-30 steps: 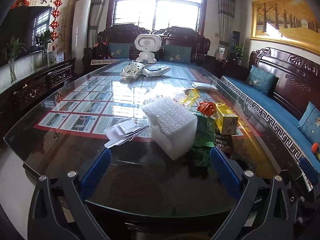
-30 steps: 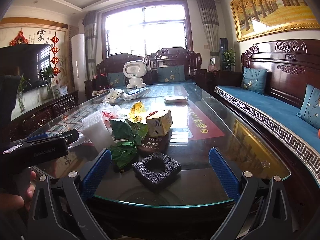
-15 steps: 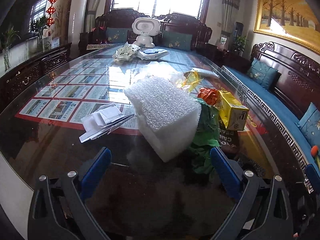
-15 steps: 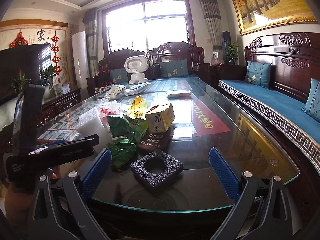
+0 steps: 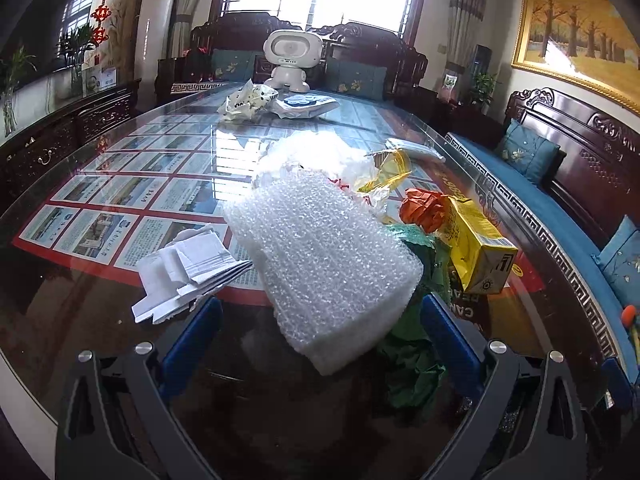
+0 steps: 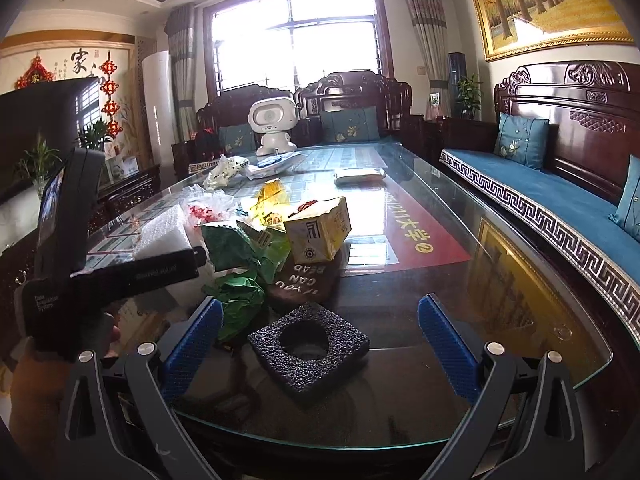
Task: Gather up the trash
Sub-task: 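Grasp the white foam block with the left tool while the right tool grasps the black foam square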
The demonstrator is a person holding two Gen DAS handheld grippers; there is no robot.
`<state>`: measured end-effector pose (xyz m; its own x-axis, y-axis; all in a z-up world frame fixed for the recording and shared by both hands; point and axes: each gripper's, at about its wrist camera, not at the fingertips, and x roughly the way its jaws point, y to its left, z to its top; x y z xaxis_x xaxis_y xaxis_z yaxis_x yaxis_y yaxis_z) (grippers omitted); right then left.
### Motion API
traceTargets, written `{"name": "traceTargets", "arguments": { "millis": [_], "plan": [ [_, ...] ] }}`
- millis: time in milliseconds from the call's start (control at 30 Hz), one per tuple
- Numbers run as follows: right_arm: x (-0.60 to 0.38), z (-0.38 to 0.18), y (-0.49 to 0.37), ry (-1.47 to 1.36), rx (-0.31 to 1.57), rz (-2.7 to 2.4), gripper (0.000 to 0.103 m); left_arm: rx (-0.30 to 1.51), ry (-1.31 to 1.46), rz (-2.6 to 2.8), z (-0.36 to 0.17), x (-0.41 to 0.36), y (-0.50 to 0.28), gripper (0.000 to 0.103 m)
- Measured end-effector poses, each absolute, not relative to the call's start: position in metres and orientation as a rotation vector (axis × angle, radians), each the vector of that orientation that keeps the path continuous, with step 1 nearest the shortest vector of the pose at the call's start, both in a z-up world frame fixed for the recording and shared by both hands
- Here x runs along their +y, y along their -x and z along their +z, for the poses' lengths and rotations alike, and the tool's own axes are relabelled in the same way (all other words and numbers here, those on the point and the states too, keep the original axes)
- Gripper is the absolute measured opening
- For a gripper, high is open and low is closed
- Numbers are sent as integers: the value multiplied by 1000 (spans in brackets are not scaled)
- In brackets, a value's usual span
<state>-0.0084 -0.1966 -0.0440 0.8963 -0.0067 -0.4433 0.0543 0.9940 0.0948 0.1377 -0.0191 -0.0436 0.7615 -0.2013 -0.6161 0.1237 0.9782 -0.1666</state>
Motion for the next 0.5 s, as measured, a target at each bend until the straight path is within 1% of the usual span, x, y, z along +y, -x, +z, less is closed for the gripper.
{"name": "traceTargets", "arguments": {
  "millis": [67,100,133,167,233,267,367,500],
  "plan": [
    [-196,-46,6,-105,469,-30,95,682,119,-180,-44,-19,-138,96],
    [-196,-48,5,-104,475,-30,95,687,118,-180,-44,-18,-139,90],
    [-196,-48,5,-105,480,-29,95,695,121,-185,-45,-18,-140,80],
    [-196,-49,4,-106,484,-27,95,706,131,-202,-48,-17,-140,74],
    [-195,-51,4,-107,489,-26,95,731,151,-220,-52,-15,-144,52],
    [-195,-51,3,-107,492,-25,95,742,155,-227,-54,-15,-146,47],
    [-195,-50,5,-106,493,-26,95,731,175,-249,-54,-11,-142,44],
    [-196,-51,3,-101,507,-44,95,679,166,-274,-42,-10,-128,43]
  ]
}}
